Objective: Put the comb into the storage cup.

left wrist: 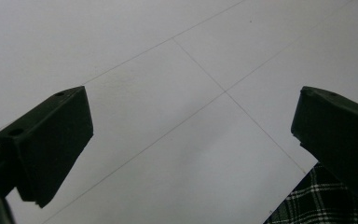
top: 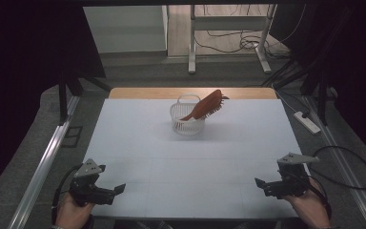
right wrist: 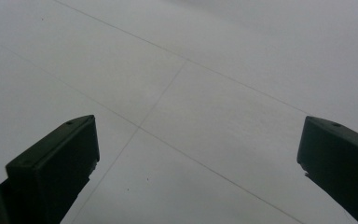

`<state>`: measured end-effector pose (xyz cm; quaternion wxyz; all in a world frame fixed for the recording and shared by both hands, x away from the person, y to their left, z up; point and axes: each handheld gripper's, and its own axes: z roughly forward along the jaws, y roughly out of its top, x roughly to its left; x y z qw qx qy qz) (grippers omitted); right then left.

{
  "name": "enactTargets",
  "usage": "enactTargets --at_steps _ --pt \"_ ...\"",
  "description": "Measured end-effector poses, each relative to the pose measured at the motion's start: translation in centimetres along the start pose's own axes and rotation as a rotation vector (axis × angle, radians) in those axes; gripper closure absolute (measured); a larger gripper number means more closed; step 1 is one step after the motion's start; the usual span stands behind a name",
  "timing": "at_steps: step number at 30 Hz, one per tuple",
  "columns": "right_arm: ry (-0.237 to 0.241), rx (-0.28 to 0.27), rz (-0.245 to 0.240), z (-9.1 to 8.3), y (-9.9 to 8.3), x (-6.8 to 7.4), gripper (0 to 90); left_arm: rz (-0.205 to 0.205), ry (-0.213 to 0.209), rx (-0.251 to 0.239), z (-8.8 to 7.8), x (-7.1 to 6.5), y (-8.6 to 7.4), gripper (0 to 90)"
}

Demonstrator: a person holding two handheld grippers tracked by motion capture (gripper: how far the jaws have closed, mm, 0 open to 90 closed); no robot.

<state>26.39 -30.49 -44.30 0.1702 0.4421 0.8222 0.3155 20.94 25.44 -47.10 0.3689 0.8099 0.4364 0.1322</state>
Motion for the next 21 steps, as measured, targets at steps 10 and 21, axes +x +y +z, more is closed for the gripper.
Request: enactTargets --at_steps 10,21 --pt "-0.044 0.021 0.018 -0.6 -0.8 0.1 0.0 0.001 0.001 0.000 0.0 0.0 0.0 0.0" --pt "-0.060 0.044 0.022 -0.6 -1.4 0.1 0.0 -0.002 0.004 -0.007 -0.1 0.0 0.0 0.0"
